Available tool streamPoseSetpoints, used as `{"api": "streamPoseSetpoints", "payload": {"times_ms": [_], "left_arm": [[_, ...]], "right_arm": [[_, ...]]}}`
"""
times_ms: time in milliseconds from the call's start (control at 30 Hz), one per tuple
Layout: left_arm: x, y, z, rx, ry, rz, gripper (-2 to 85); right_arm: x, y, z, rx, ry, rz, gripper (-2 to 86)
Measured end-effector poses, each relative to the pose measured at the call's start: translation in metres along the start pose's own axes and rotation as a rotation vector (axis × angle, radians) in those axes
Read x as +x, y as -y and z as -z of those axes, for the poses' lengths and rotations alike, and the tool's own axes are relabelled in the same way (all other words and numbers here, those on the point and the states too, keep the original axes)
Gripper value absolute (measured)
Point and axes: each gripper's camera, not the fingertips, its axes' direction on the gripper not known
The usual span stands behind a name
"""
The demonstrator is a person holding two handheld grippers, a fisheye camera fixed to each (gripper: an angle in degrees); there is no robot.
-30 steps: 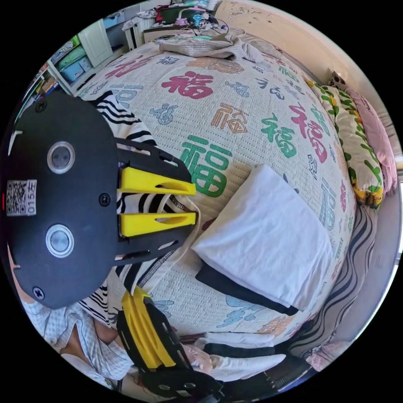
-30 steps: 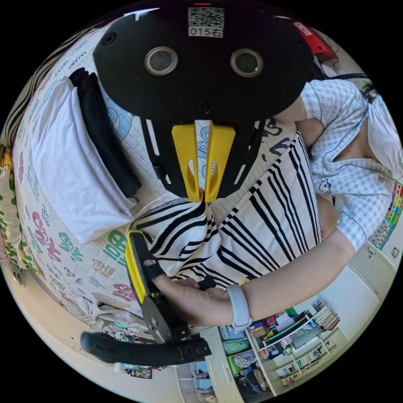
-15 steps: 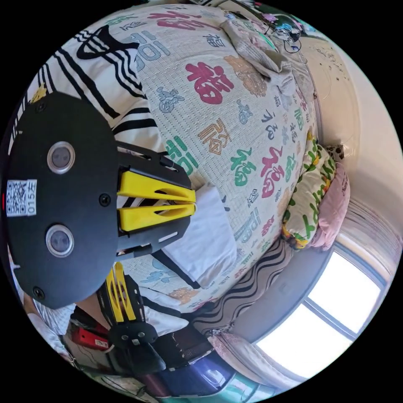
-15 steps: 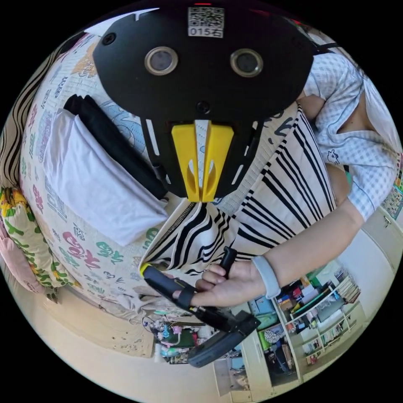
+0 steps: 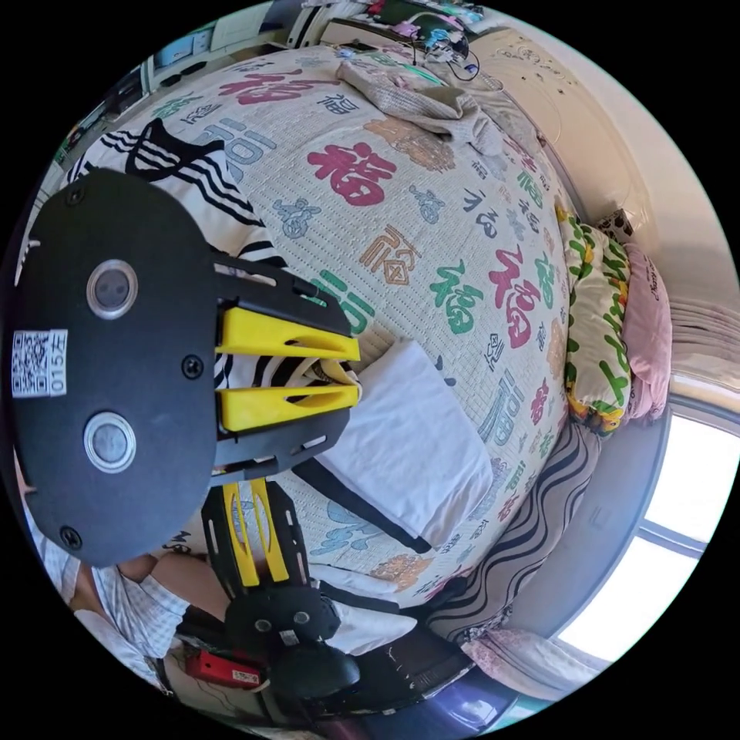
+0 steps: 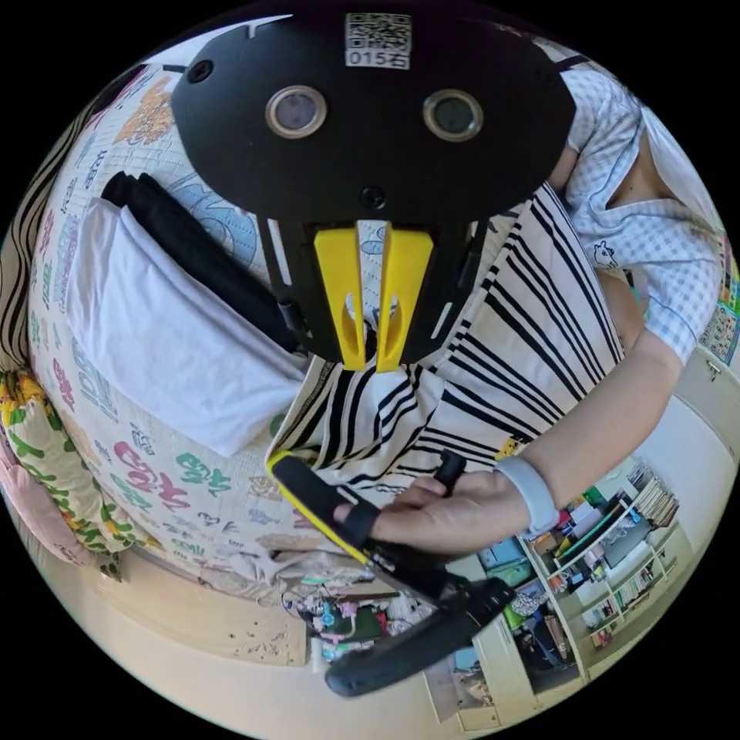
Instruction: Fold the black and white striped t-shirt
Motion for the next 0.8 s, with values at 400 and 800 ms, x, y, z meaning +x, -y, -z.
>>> {"api": "streamPoseSetpoints", "payload": {"times_ms": [400,800], "left_arm": [[-0.01,-0.001,-0.011,0.024,-0.088,0.188,0.2],[0.013,-0.017,0.004,0.083,0.137,0.063,1.4]], "right_arm": [[-0.016,-0.023,0.021,-0.043,-0.09,0.073,-1.0],[0.001,-0.005,0.025,0.095,0.004,0.007,5.0]]}}
